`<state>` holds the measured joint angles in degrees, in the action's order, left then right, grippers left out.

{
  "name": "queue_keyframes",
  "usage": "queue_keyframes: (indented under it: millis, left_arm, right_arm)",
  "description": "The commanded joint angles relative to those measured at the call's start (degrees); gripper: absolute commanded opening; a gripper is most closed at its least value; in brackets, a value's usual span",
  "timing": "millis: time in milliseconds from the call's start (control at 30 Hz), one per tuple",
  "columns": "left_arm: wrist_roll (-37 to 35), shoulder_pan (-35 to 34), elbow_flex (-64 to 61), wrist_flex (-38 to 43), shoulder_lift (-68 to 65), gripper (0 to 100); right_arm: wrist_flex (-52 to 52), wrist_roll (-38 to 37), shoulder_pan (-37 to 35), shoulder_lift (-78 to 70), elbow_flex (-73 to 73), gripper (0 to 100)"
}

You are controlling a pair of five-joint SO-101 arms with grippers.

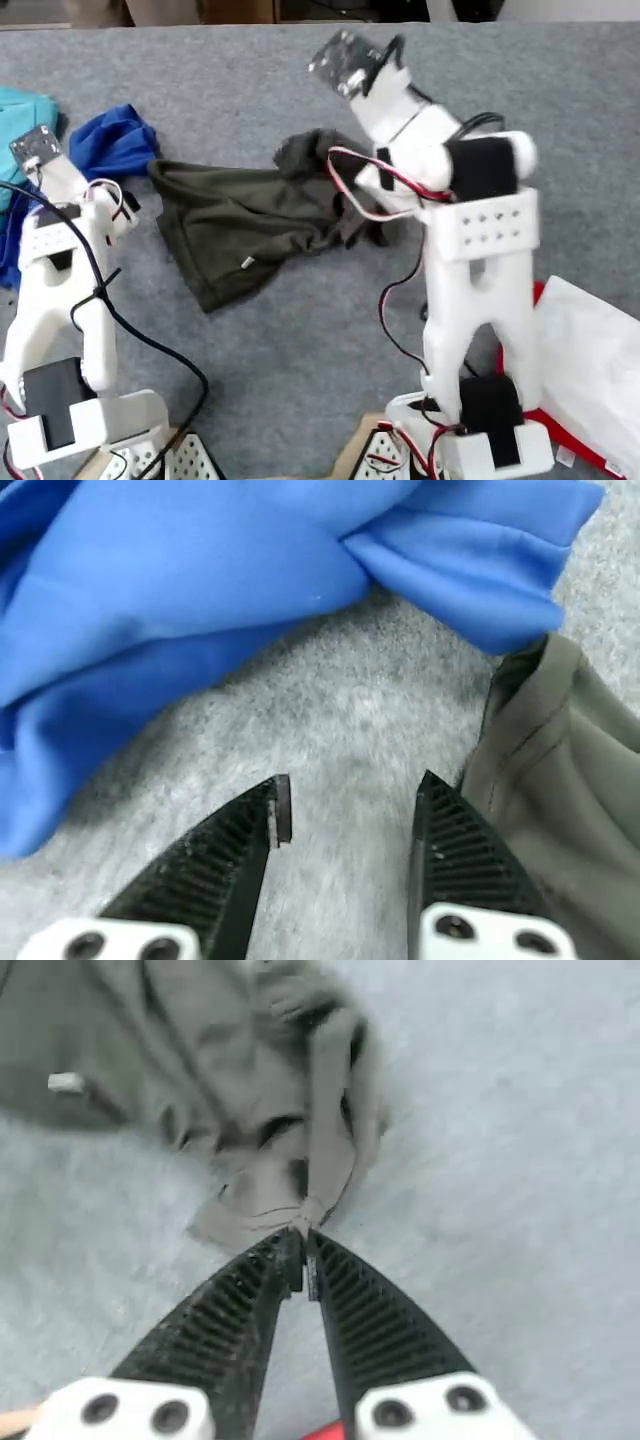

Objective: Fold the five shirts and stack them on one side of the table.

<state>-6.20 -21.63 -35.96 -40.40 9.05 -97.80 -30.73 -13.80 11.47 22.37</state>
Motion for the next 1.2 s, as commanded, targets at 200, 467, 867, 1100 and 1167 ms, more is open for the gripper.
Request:
queue_keyframes:
  millis: [200,467,867,1100,1167]
  left_arm:
    - [8.35,4.48,7.47,-13.98,0.66,21]
    - [9.58,12.84,0.62,-18.02,5.41,21]
    - [6.86,14.42,-18.46,-20.04,36.09,21]
    - [5.36,19.16,-28.75,-14.77,39.43,21]
    - [2.37,18.81,-30.51,-11.6,39.43,21]
  right_arm:
    - [-3.43,-0.35,5.67,-8.92,32.22,0.4]
    - [-2.46,-0.53,6.99,-16.04,45.93,0.4]
    - [1.76,0.79,8.22,-32.57,44.26,0.4]
    - [5.98,1.32,14.11,-44.26,44.09,0.4]
    - [5.98,3.52,15.43,-47.78,44.35,0.4]
